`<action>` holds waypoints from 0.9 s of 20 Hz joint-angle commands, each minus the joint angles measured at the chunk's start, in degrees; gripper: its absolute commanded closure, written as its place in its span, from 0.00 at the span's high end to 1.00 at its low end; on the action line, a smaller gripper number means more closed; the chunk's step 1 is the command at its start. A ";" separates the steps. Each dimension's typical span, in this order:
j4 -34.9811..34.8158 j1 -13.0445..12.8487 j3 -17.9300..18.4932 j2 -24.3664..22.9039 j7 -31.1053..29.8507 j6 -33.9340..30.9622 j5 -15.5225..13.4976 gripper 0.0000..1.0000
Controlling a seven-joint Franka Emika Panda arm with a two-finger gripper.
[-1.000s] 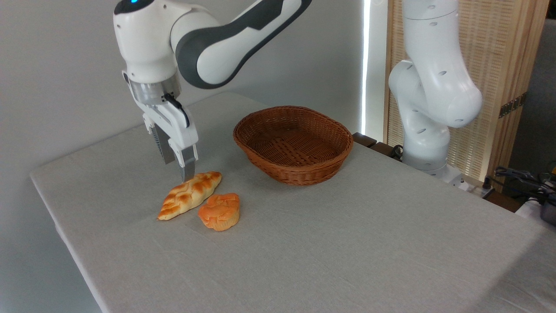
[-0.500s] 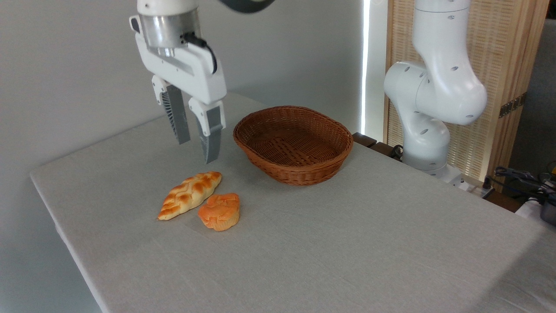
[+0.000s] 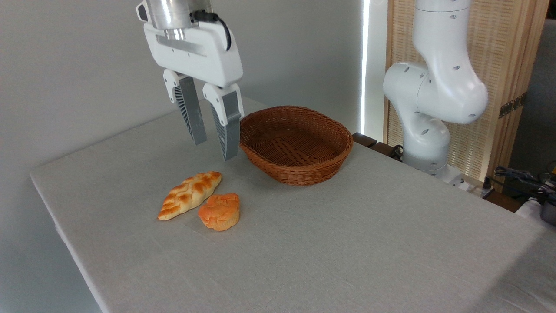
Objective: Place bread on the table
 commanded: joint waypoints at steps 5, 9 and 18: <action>1.99 -1.07 3.51 0.24 1.41 -1.74 0.35 1.00; 1.99 -1.15 3.60 0.33 1.41 -1.21 0.44 1.00; 1.73 -2.82 5.61 0.51 1.32 -0.07 0.26 1.00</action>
